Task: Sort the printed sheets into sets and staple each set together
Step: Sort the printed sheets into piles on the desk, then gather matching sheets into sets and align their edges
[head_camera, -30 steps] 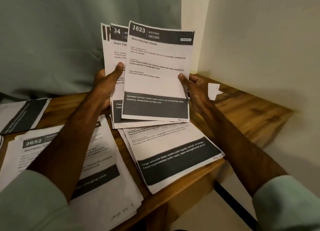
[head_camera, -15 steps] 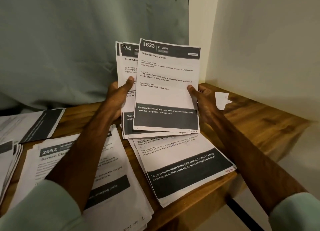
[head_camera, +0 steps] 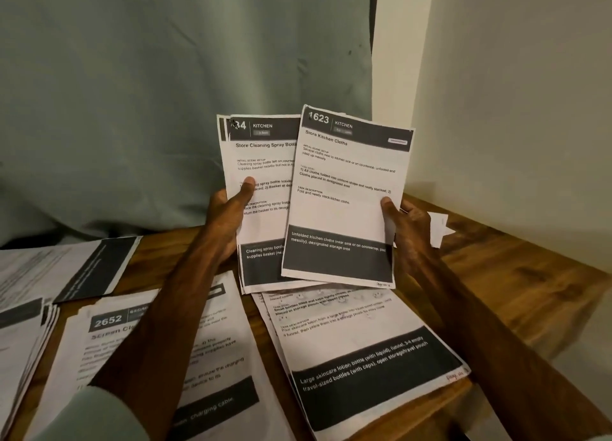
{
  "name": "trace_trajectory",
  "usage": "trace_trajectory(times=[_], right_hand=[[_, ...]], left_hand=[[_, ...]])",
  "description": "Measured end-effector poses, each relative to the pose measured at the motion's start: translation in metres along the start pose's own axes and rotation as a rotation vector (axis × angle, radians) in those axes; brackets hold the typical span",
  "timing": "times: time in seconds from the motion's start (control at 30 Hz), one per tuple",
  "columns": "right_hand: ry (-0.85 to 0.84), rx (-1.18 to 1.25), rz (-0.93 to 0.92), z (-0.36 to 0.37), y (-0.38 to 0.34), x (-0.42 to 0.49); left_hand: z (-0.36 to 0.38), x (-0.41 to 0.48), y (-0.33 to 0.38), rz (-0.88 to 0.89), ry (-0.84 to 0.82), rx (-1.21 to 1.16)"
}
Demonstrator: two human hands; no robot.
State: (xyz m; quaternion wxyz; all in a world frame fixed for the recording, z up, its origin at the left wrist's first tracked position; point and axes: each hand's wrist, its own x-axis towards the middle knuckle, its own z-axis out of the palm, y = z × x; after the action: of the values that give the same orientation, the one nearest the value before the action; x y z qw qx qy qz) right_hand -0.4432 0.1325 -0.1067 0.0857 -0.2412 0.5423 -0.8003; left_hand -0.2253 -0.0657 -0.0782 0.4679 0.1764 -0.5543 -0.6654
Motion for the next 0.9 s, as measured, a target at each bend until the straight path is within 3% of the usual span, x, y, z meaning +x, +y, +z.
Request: trace_trajectory(times=[0.5, 0.9], right_hand=[[-0.039, -0.011, 0.065, -0.006, -0.004, -0.007], [-0.217, -0.623, 0.076, -0.067, -0.059, -0.027]], left_hand=[[-0.007, 0.004, 0.019, 0.102, 0.207, -0.086], [-0.03, -0.009, 0.058, 0.138, 0.411, -0.183]])
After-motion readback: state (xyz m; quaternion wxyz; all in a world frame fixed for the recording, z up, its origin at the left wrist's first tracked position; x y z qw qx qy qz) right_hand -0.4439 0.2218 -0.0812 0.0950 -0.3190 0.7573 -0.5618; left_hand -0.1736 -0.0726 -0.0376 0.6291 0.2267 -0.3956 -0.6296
